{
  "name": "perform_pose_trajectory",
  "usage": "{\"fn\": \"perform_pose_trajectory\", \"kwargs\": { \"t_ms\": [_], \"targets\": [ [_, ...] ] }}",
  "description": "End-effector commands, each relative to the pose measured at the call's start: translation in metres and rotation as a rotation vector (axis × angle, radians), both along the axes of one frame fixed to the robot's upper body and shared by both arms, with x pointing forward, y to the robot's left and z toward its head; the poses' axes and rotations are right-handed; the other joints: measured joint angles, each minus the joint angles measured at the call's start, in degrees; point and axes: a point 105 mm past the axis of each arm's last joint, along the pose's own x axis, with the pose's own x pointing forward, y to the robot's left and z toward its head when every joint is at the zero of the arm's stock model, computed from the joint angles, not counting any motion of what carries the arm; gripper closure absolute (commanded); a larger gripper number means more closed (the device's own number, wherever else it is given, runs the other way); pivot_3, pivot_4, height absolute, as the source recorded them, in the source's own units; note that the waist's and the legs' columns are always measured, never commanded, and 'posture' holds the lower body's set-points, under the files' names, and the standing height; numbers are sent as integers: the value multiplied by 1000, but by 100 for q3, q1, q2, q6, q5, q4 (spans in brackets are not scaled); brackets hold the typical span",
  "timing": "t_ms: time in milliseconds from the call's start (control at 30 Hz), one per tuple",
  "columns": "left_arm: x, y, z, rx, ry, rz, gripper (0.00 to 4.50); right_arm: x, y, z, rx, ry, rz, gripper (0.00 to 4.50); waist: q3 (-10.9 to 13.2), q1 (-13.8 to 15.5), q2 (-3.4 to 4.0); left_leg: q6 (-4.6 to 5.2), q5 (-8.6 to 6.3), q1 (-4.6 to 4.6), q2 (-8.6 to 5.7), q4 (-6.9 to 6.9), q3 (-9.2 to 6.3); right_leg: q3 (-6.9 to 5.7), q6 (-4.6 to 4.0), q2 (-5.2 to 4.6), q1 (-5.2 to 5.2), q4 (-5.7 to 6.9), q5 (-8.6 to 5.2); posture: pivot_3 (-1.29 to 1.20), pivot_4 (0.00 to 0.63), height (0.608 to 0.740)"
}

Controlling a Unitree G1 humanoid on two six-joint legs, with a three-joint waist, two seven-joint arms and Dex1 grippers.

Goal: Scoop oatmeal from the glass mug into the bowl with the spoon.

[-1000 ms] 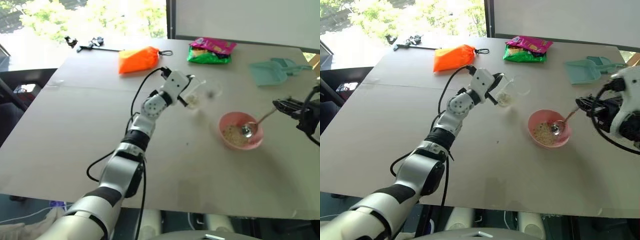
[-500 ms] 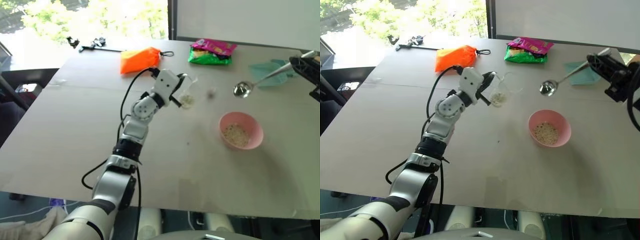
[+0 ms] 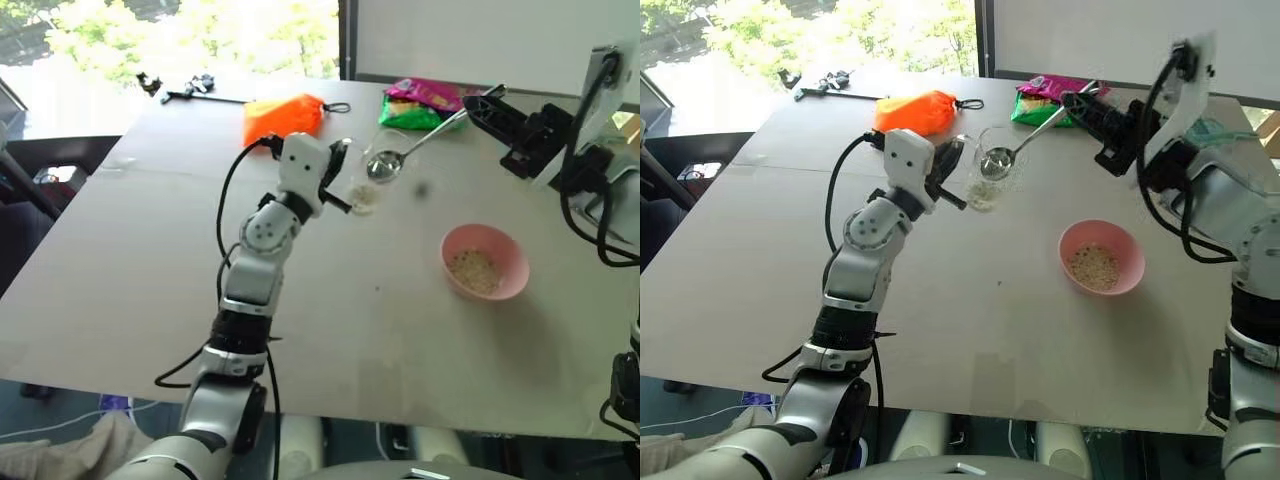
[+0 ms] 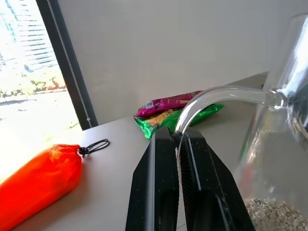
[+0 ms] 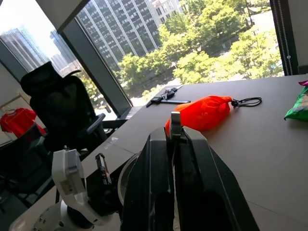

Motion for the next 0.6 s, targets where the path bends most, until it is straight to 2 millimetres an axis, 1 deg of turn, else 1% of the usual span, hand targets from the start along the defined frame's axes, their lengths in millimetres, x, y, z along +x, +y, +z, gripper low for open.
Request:
{"fn": "perform_pose_trajectory", "kwargs": {
  "t_ms": [33, 67, 133, 200, 267, 300, 333, 367, 400, 467, 500, 533, 600],
  "targets": [
    [-13, -1, 17, -64, -47, -8, 4491, -2, 24, 1, -79, -86, 50, 4151, 0, 2, 0, 0, 0, 0, 0, 0, -1, 0, 0, 1, 0, 0, 0, 0, 150, 740],
    [-13, 1, 15, -71, -34, -3, 4500, -3, 31, 0, -67, -85, 79, 3783, 0, -2, 0, 0, 0, 0, 0, 0, -2, -3, 0, 1, 0, 0, 0, 0, 150, 740],
    [-14, 4, 9, -116, -1, -4, 4500, -7, 45, -8, -138, -125, 135, 3271, -1, -2, 2, 0, 0, 0, 1, 0, -2, -3, 0, 1, 0, 1, 0, 0, 150, 740],
    [-13, 10, 3, -166, 31, 7, 4500, -13, 49, -11, -200, -167, 164, 2217, -1, -2, 2, 0, 0, 0, 1, 0, -3, -3, 0, 1, 0, 0, 0, 0, 150, 740],
    [-10, 21, -4, -218, 70, 27, 4500, -24, 44, -10, -264, -228, 191, 1225, 0, 18, 2, 1, -1, -5, 0, 2, -6, -7, 0, -1, -1, -1, 0, 0, 150, 740],
    [-6, 30, -10, -251, 100, 53, 4500, -29, 38, -9, -291, -269, 185, 690, -1, 26, 2, 1, -1, -11, 0, 5, -13, -15, 0, -2, -1, -3, 0, 0, 150, 740],
    [-3, 38, -15, -285, 116, 71, 4500, -35, 33, -5, -278, -307, 194, 188, -1, 28, 2, 2, -2, -19, 0, 10, -21, -23, 0, -2, -1, -6, 0, 0, 150, 740],
    [-1, 45, -18, -311, 108, 77, 4500, -43, 27, -4, -275, -343, 203, 28, -1, 27, 1, 4, -2, -23, -1, 13, -27, -25, 0, -3, 0, -7, 0, 0, 150, 740],
    [0, 51, -23, -314, 115, 86, 4500, -49, 22, -4, -275, -359, 215, 28, -1, 26, 1, 5, -3, -25, -2, 15, -31, -27, 0, -3, 2, -9, 0, 0, 150, 740],
    [4, 66, -36, -312, 151, 87, 4500, -63, 8, -13, -352, -459, 184, 28, -1, 27, 1, 7, -4, -24, -4, 16, -33, -28, 0, -2, 4, -9, 0, 0, 150, 740],
    [5, 73, -40, -328, 163, 78, 4500, -72, -3, -27, -424, -482, 187, 28, -1, 43, 1, 7, -4, -24, -4, 15, -38, -33, 0, -2, 6, -10, 0, 0, 150, 740],
    [7, 78, -42, -342, 165, 69, 4500, -79, -9, -37, -480, -494, 199, 28, -1, 42, 1, 7, -5, -26, -5, 15, -46, -40, 0, -2, 8, -14, 0, 0, 150, 740],
    [11, 91, -44, -351, 141, 79, 4500, -92, -27, -62, -552, -440, 218, 28, -1, 45, 1, 7, -5, -26, -8, 14, -52, -38, 1, 0, 13, -17, -1, 0, 150, 740]
  ]
}}
